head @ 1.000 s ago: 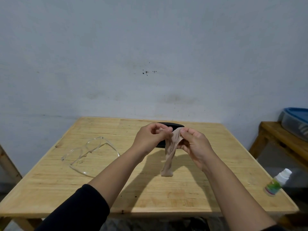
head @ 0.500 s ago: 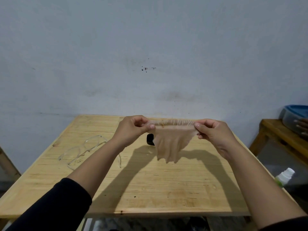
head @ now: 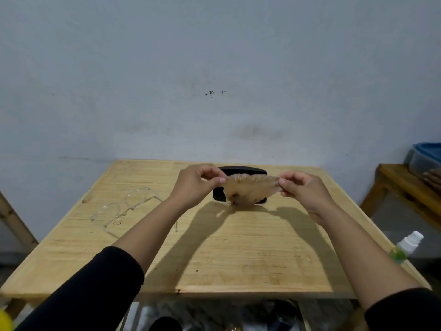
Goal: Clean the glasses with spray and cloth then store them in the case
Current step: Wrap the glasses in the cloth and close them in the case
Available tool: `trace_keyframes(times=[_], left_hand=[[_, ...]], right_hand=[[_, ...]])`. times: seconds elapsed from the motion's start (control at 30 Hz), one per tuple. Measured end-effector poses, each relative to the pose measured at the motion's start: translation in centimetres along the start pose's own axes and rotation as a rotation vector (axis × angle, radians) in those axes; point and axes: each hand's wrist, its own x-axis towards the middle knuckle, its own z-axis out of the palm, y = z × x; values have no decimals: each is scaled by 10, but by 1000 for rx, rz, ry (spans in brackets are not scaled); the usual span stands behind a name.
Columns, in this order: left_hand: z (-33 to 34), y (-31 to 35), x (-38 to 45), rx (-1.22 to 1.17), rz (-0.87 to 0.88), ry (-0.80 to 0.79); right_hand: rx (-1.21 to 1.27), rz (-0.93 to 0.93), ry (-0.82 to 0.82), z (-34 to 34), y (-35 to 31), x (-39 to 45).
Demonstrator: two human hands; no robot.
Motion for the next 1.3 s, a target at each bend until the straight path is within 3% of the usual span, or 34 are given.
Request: trace_keyframes(times=[0.23,0.43,0.5,0.63,0.8,1.17,1.3], left_hand=[[25,-42,-71,182,-14,-311],[26,-46,-101,309,64,-391],[23,-43,-103,291,66,-416],[22,-42,-92,217,31,-266],[43,-48,-58,263,-145,-49],[92,-53,-7,289,-308,-17],[90,-55,-7,221,-269,-6]], right_hand=[[-301,66,-143,-1,49,-66],[-591,41,-262,-10,63,-92],[-558,73,-304,-13,61,-95],[-477,53,-144,-10,56,-87],[-552,-5,35,19,60,-58],[-659,-92,-2,55,79,-9],[-663,-107,-6,51,83,-5]])
